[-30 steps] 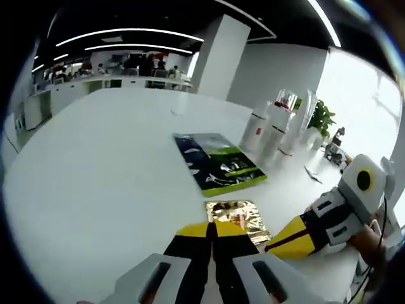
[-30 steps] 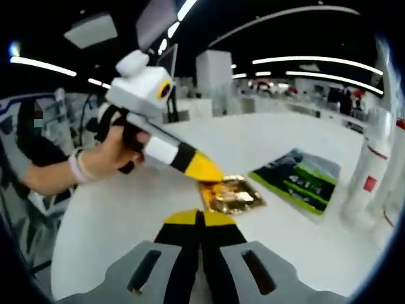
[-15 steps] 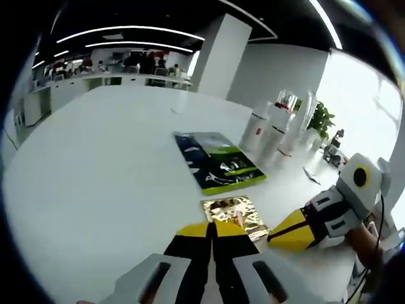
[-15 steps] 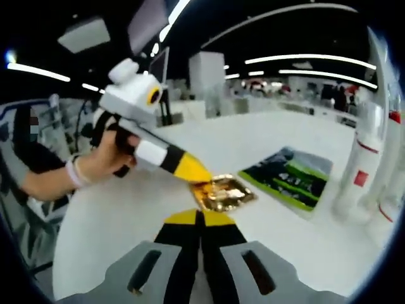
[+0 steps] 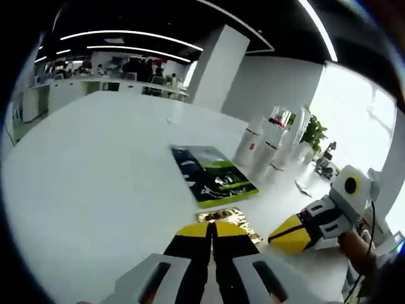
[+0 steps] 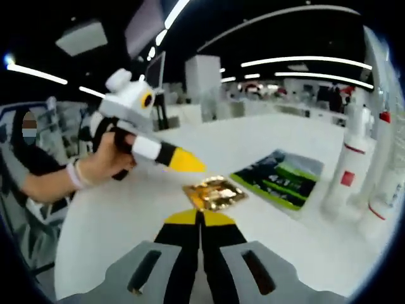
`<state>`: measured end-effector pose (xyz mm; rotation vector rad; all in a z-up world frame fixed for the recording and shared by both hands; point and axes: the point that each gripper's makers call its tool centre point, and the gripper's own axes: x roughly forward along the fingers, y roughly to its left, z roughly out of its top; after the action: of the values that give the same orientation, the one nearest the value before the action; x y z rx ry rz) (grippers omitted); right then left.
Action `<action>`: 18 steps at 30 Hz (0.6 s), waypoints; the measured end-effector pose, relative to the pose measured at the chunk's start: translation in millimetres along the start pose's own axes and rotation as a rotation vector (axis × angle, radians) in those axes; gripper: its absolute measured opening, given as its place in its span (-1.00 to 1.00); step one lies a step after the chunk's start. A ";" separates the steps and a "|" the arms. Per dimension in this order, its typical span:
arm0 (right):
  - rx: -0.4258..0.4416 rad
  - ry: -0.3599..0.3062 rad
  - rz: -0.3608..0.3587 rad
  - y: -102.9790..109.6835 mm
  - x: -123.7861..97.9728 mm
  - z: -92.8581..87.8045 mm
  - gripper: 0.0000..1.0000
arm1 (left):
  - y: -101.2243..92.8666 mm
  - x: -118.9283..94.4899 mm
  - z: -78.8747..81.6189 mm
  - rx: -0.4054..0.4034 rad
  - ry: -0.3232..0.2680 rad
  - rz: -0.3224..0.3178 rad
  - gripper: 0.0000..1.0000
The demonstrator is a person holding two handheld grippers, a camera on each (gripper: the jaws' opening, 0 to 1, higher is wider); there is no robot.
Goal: Arrange the skincare products in the storage area until every visible bottle or jar stands upright without overlapping.
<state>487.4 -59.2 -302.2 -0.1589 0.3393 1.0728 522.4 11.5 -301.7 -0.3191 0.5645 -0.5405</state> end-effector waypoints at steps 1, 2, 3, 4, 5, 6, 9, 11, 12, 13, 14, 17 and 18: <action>0.005 -0.007 -0.008 -2.3 -1.7 1.3 -1.00 | -0.2 -1.7 3.6 0.002 -0.033 -0.005 -0.99; 0.009 -0.013 -0.013 -4.1 -3.7 2.5 -1.00 | 1.3 -1.4 6.8 0.006 -0.050 -0.003 -0.99; 0.014 -0.021 -0.019 -6.7 -6.9 4.2 -1.00 | 2.3 -1.1 9.7 0.029 -0.074 -0.004 -0.98; -0.002 -0.030 -0.020 -8.1 -11.1 6.1 -1.00 | 0.6 -1.4 9.6 0.049 -0.086 -0.008 -0.98; -0.017 -0.039 -0.029 -10.0 -12.9 7.9 -1.00 | -2.3 -0.8 11.0 0.086 -0.106 -0.020 -0.98; -0.041 -0.059 -0.057 -15.0 -18.5 11.1 -1.00 | -2.8 1.1 12.6 0.112 -0.126 -0.021 -0.97; -0.037 -0.103 -0.062 -18.8 -32.0 19.4 -1.00 | -16.2 3.7 9.8 0.168 -0.146 -0.077 -0.96; -0.010 -0.120 -0.047 -19.0 -40.8 24.1 -1.00 | -19.3 5.6 5.3 0.209 -0.135 -0.095 -0.95; -0.014 -0.115 -0.048 -21.5 -46.7 23.6 -0.98 | -18.0 7.2 4.6 0.210 -0.129 -0.077 -0.95; -0.027 -0.100 -0.055 -26.0 -52.1 22.3 -0.95 | -17.0 7.5 4.3 0.226 -0.129 -0.068 -0.95; -0.032 -0.092 -0.059 -28.1 -54.3 21.5 -0.91 | -15.6 7.8 6.0 0.277 -0.139 -0.057 -0.95; -0.060 -0.007 -0.121 -50.4 -77.3 14.9 -0.80 | -18.5 8.3 10.6 0.322 -0.181 -0.056 -0.94; -0.068 0.021 -0.131 -55.3 -83.7 12.7 -0.76 | -20.1 9.6 9.2 0.332 -0.183 -0.058 -0.93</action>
<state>502.4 -151.4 -263.2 -0.2501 0.3068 0.9544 526.6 -9.1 -289.8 -0.0677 0.2824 -0.6433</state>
